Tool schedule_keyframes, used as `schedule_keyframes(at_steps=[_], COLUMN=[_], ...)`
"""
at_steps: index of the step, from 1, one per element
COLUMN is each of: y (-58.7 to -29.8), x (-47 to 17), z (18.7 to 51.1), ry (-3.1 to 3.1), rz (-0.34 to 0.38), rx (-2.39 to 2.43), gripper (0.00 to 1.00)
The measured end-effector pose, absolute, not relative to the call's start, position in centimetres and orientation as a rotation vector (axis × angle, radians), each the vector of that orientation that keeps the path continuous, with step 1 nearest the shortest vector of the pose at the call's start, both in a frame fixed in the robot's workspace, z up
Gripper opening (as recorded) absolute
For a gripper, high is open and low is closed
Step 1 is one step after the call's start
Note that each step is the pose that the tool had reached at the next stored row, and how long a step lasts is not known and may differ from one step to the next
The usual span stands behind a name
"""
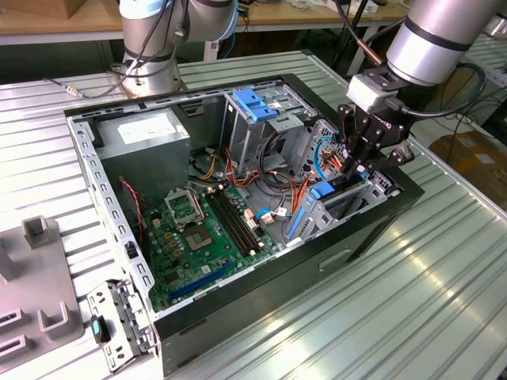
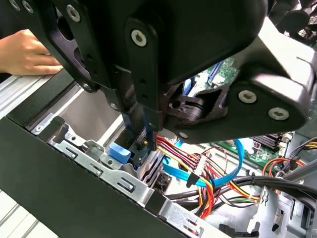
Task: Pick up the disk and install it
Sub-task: 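Insert the first disk wire, then insert the second disk wire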
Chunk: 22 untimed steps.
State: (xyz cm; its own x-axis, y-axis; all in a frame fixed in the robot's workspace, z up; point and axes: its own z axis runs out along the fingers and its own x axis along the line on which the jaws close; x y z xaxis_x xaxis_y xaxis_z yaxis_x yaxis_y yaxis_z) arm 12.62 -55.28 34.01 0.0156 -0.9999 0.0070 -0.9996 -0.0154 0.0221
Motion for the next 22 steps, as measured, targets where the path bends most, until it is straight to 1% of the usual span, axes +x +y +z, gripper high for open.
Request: schedule_keyframes(at_steps=[1,2,9,10,13,22], y=[-55.28,-55.27,-55.28,-55.27,-55.27,-55.27], x=[12.62,12.62,12.62,12.62,12.62,12.62], z=[34.09,34.21,34.91,34.92,34.93,34.94], ry=[-2.19,-2.19,-2.191,-2.191,-2.191,-2.191], rz=[-0.018,-0.018,-0.02,-0.02,-0.02,-0.02], rx=[2.224,2.225,2.226,2.226,2.226,2.226], gripper=[0.24,0.31,0.31,0.29,0.11,0.11])
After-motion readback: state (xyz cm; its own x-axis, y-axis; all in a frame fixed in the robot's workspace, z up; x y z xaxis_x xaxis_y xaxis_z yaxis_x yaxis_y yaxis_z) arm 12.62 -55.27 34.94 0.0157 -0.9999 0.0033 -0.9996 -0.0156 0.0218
